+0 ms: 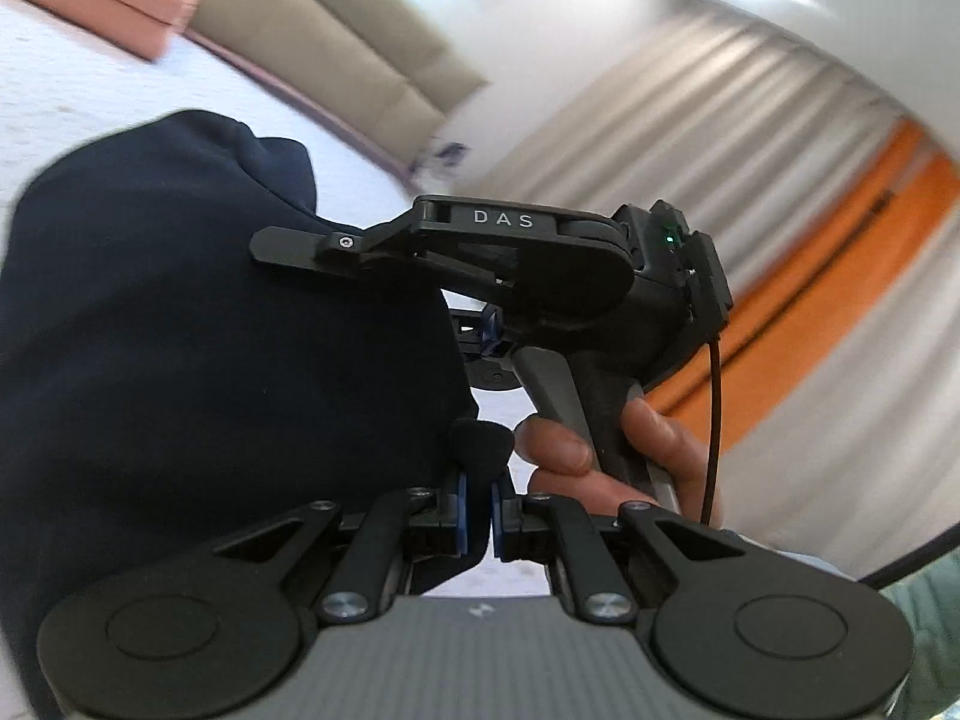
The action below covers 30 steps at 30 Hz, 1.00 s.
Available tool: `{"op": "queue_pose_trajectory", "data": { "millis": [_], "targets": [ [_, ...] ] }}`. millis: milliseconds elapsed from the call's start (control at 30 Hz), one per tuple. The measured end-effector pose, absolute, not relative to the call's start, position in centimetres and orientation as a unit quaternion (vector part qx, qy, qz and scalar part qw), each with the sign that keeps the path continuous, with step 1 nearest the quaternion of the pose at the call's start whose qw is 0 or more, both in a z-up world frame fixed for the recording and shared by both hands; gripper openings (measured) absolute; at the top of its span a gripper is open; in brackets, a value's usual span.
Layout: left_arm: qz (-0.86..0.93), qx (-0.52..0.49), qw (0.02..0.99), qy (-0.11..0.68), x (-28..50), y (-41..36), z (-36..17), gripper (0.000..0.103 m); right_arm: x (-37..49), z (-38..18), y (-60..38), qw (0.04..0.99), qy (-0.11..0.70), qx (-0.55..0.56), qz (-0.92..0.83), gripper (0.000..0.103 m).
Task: Fold large clothes
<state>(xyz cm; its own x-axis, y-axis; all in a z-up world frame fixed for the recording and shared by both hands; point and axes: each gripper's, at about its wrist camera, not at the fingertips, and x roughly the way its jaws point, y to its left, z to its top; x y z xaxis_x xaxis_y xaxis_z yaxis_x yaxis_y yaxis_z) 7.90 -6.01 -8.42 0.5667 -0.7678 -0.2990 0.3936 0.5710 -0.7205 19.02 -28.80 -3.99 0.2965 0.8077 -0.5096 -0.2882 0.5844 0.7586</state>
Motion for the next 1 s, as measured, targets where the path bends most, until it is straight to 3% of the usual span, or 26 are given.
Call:
{"op": "queue_pose_trajectory", "data": {
  "millis": [167, 233, 267, 367, 433, 500, 567, 667, 733, 767, 833, 867, 1000],
  "targets": [
    [-0.361, -0.291, 0.806, 0.368, 9.4, -9.8, -12.2, 0.009, 18.6, -8.1, -32.9, 0.763, 0.516, 0.273, 0.278, 0.03],
    [-0.336, -0.266, 0.801, 0.418, 9.6, -10.4, -14.8, 0.009, 18.4, -11.4, -33.4, 0.756, 0.545, 0.268, 0.243, 0.048],
    [-0.331, -0.25, 0.798, 0.437, 9.4, -10.6, -15.7, 0.009, 18.3, -13.0, -33.4, 0.753, 0.56, 0.264, 0.222, 0.064],
    [-0.333, -0.193, 0.793, 0.473, 8.0, -9.8, -15.8, 0.011, 17.8, -14.4, -34.8, 0.737, 0.576, 0.291, 0.201, 0.07],
    [-0.342, -0.198, 0.793, 0.463, 7.2, -7.6, -14.2, 0.021, 17.5, -12.5, -36.4, 0.749, 0.568, 0.284, 0.188, 0.076],
    [-0.332, -0.225, 0.803, 0.44, 7.2, -4.5, -12.0, 0.031, 17.3, -10.3, -38.4, 0.766, 0.548, 0.282, 0.182, 0.076],
    [-0.302, -0.223, 0.832, 0.409, 7.6, -2.2, -10.0, 0.034, 17.6, -8.0, -39.0, 0.789, 0.526, 0.266, 0.175, 0.077],
    [-0.262, -0.219, 0.856, 0.387, 9.6, -0.6, -9.3, 0.032, 18.9, -4.6, -37.4, 0.824, 0.489, 0.211, 0.19, 0.077],
    [-0.251, -0.218, 0.856, 0.396, 11.1, -0.9, -10.3, 0.02, 20.2, -3.3, -34.1, 0.845, 0.463, 0.16, 0.217, 0.076],
    [-0.256, -0.216, 0.852, 0.402, 11.5, -1.4, -10.9, 0.017, 20.7, -2.7, -32.0, 0.856, 0.447, 0.126, 0.228, 0.073],
    [-0.268, -0.209, 0.841, 0.422, 11.9, -3.1, -12.1, 0.014, 21.8, -2.4, -27.6, 0.867, 0.424, 0.064, 0.254, 0.055],
    [-0.271, -0.208, 0.832, 0.436, 12.0, -3.2, -12.6, 0.014, 22.4, -2.5, -25.5, 0.87, 0.413, 0.04, 0.267, 0.039],
    [-0.251, -0.194, 0.825, 0.467, 11.3, -4.1, -14.7, 0.003, 26.1, -7.1, -19.5, 0.858, 0.421, -0.012, 0.294, 0.034]
  ]
}}
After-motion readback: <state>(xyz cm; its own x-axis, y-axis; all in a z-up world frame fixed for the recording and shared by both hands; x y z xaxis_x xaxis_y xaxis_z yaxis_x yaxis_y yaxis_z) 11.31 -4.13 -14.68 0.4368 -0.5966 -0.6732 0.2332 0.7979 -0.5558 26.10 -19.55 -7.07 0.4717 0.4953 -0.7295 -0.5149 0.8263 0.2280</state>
